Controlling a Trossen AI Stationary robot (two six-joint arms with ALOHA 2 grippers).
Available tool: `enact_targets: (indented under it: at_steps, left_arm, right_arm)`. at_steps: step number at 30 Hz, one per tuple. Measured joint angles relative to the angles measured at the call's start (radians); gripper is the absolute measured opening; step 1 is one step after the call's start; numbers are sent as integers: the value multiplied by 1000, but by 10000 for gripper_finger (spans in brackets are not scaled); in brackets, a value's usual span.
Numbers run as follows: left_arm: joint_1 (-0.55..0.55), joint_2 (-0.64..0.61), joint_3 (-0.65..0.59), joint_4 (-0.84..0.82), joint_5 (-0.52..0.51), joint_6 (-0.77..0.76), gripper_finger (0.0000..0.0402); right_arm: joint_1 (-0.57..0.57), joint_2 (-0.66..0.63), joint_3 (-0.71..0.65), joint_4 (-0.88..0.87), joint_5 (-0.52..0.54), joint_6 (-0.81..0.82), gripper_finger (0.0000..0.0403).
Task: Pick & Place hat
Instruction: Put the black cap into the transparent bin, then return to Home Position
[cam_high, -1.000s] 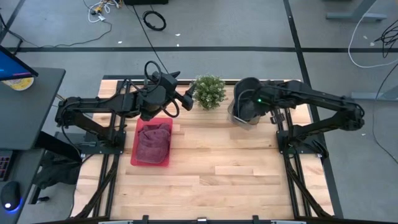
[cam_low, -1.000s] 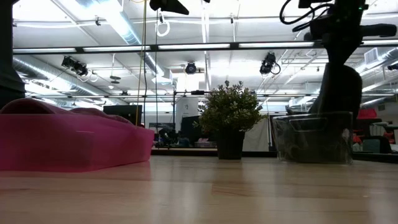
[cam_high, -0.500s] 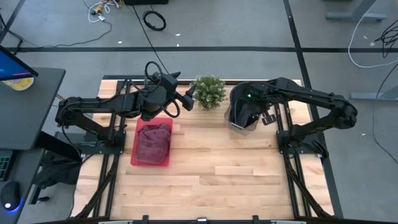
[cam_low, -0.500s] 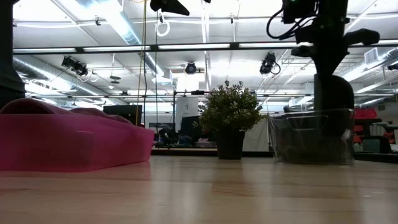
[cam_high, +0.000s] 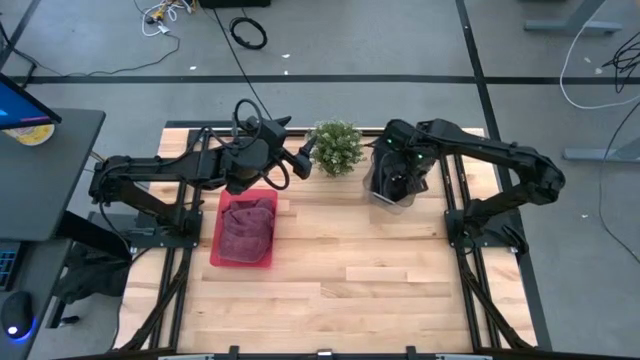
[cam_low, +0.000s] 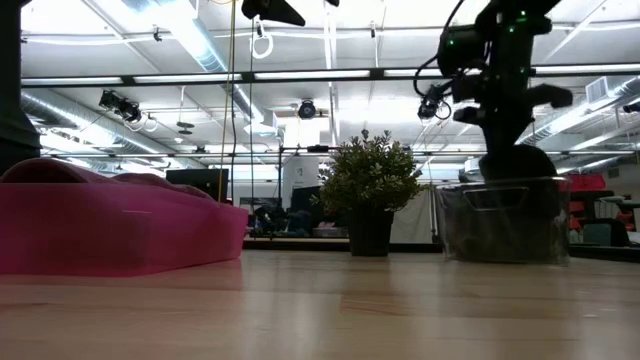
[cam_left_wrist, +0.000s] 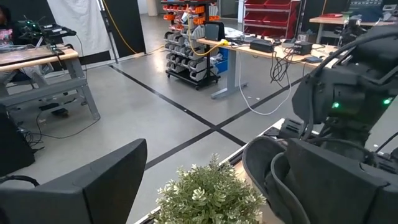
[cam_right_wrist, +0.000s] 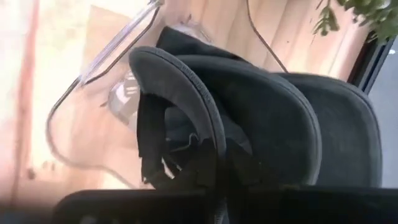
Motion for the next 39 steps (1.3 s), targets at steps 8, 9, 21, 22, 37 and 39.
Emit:
enact_targets:
  at_steps: [8, 9, 21, 22, 37, 39]
  left_arm:
    - [0, 0, 0, -7, 0, 1, 392]
    - [0, 0, 0, -7, 0, 1, 392]
    - [0, 0, 0, -7, 0, 1, 392]
    - [0, 0, 0, -7, 0, 1, 392]
    - [0, 0, 0, -34, 1, 2, 392]
    - [0, 0, 0, -35, 3, 10, 392]
  right_arm:
    - [-28, -28, -172, 227, -12, 25, 5]
    - [-33, -28, -182, 240, -15, 33, 5]
    - [-112, -24, -200, 254, -42, 190, 15]
    - [-112, -25, -200, 255, -37, 191, 23]
    - [-111, -155, -54, 19, 91, 267, 265]
    - [-111, -171, -26, -34, 90, 309, 282]
